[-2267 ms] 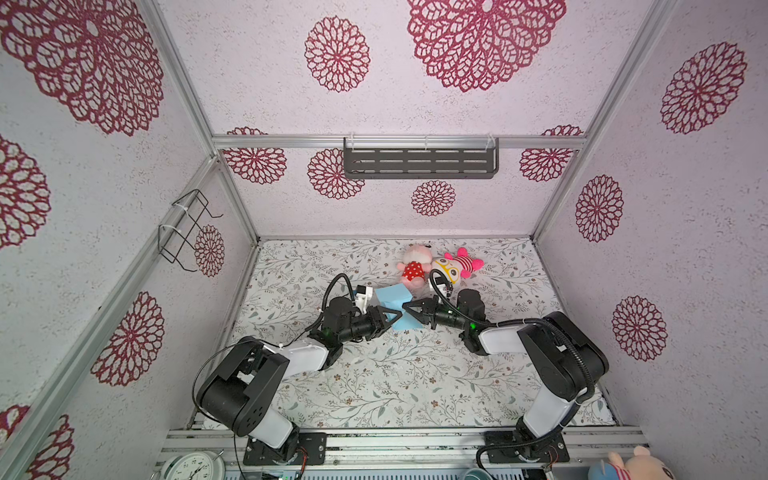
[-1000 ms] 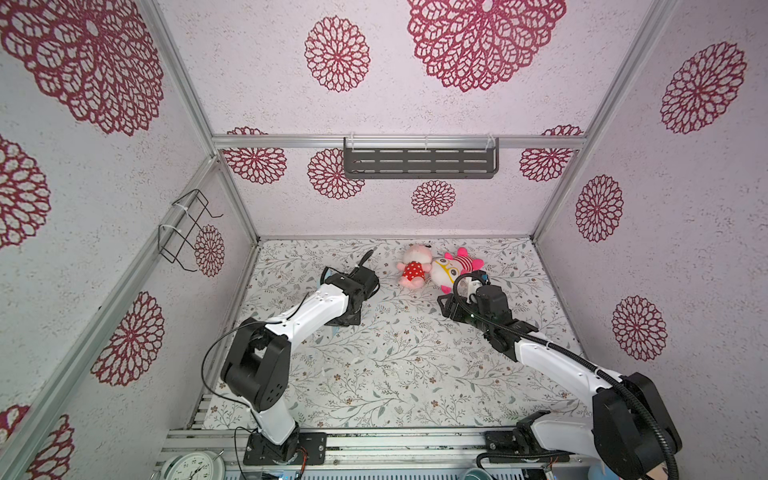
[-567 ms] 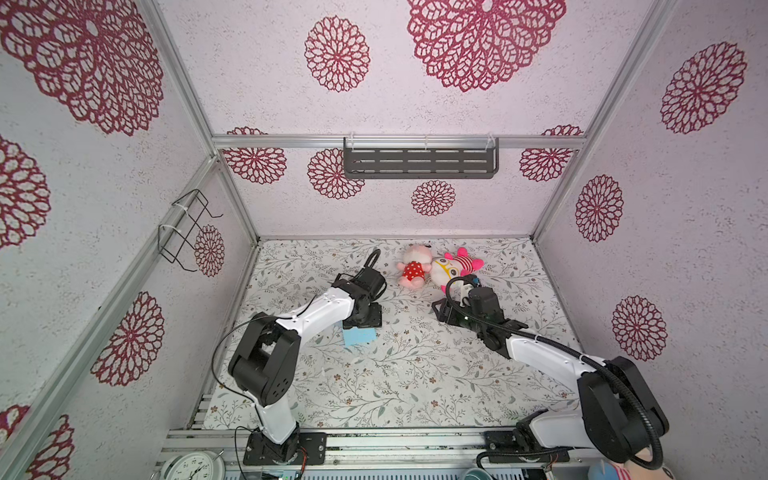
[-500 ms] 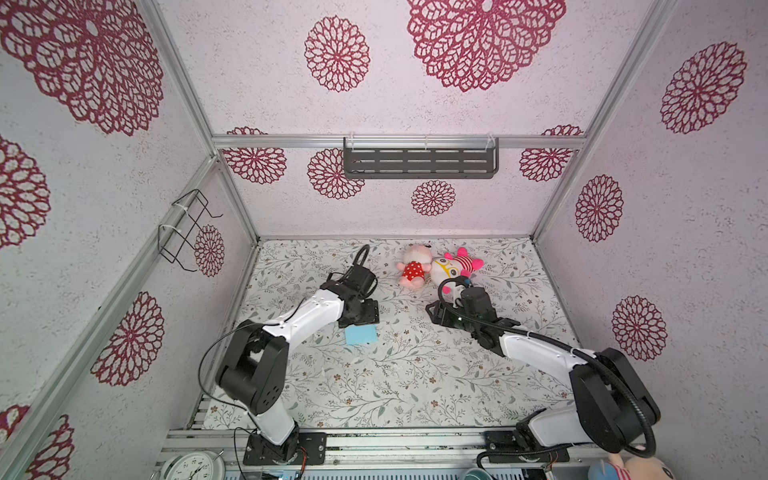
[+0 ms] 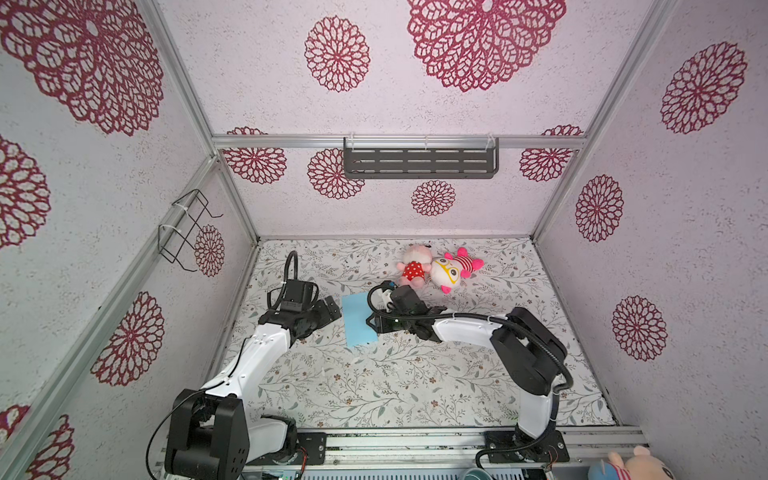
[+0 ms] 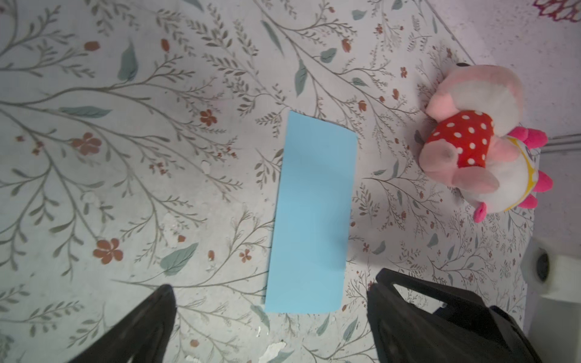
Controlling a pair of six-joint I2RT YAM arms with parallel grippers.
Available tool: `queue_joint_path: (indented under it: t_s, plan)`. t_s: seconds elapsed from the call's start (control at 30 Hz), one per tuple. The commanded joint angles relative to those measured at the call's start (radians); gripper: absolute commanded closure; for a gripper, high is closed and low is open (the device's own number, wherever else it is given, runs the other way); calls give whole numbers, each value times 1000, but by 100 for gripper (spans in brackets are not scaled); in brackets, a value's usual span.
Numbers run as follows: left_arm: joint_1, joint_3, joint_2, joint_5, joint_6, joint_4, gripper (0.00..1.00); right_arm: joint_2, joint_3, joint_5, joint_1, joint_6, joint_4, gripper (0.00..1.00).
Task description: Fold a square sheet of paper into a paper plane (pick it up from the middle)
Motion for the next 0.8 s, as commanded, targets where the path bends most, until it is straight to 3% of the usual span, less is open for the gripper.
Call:
queue_joint_path:
  t_s: [0.0, 0.33, 0.6, 0.77]
  plan:
    - [36, -33, -22, 69, -31, 64, 2, 61, 80, -33, 4, 7, -43, 64]
    - [54, -52, 16, 138, -34, 96, 2, 108, 66, -15, -8, -49, -149, 64]
    - [31, -118, 81, 326, -108, 239, 2, -48, -242, -126, -97, -91, -68, 63]
    - [-72, -184, 118, 400, -196, 357, 1, -94, -373, -236, -154, -41, 49, 63]
